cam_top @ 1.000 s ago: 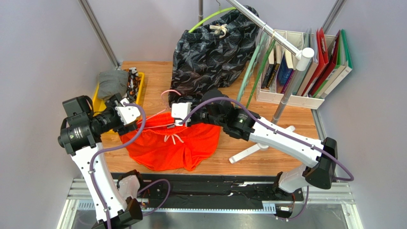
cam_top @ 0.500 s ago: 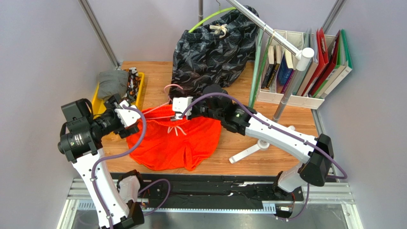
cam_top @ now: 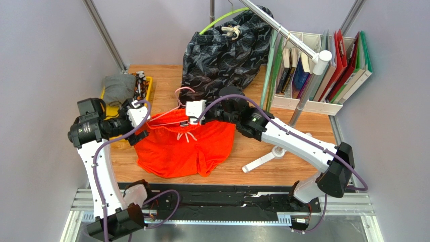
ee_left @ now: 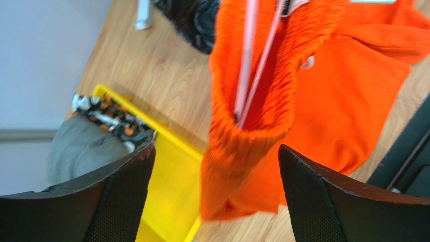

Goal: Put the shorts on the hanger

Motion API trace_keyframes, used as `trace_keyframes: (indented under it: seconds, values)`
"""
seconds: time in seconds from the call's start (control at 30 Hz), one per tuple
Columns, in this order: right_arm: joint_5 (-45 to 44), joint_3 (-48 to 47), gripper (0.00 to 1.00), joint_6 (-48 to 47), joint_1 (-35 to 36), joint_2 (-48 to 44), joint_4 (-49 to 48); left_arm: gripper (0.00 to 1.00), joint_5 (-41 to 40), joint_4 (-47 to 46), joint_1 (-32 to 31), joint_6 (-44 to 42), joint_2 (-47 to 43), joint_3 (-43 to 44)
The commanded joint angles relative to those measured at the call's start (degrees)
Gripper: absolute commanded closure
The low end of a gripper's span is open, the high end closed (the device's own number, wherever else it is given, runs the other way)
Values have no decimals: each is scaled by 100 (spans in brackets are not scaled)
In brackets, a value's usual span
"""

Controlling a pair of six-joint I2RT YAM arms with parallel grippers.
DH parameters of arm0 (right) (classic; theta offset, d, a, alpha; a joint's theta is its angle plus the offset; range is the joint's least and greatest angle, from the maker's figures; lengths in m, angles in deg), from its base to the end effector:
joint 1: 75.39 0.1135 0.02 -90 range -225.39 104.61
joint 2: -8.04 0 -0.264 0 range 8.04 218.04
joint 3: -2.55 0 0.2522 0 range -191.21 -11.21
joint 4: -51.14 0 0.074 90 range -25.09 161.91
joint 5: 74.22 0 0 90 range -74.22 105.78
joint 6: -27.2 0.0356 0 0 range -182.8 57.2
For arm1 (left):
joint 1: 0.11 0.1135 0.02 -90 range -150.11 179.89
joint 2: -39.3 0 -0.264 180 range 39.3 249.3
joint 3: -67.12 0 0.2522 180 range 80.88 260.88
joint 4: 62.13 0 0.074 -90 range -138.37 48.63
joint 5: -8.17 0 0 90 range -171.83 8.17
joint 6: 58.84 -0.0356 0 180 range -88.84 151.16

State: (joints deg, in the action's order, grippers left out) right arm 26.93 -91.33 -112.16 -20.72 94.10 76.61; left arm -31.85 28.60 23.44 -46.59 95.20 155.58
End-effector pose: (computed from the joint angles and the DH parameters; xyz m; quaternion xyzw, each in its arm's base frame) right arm 0.2000 0.2940 0.3782 -0.6685 0.4493 0.1055 0.5832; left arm 0.1352 0.0292 0.3855 0.5002 0.7232 -0.0654 0.4717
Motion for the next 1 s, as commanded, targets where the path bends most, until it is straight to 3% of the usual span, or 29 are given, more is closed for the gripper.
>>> trace_keyframes:
  seconds: [0.0,0.03,0.13,0.17,0.2,0.33,0.47,0.5,0.53,0.57,0.6,0.67,0.73,0.97]
  values:
    - [343,-171,100,58,17,-415,-599,13,117,1910,-517,-223,-79,-210]
    - [378,-214,100,85,17,-406,-590,16,135,1910,-649,-170,8,-219]
    - [580,-329,100,85,17,-406,-520,40,179,1901,-676,32,263,-61]
    - [624,-373,100,76,17,-406,-537,54,301,1918,-676,172,325,96]
    - [651,-373,100,50,26,-406,-538,59,381,1927,-676,277,377,185]
    - [616,-443,100,-3,26,-353,-581,99,855,1883,-781,848,387,641]
    - [397,-461,99,111,43,-292,-696,100,953,1813,-931,1349,387,836]
    - [309,-522,92,189,35,-274,-705,100,935,1526,-923,1908,387,845]
    - [151,-566,71,347,34,-265,-687,100,839,1375,-931,2139,395,862]
    - [98,-601,64,401,34,-283,-652,100,795,1208,-923,2412,378,871]
    - [19,-593,46,471,34,-309,-634,100,760,954,-922,2771,369,897]
    - [-34,-549,32,638,78,-405,-617,100,812,750,-931,3125,369,959]
    - [-96,-401,0,735,140,-616,-617,100,899,521,-966,3511,422,1108]
    - [1063,127,0,1175,385,-1433,33,100,479,-312,-1616,4426,782,1398]
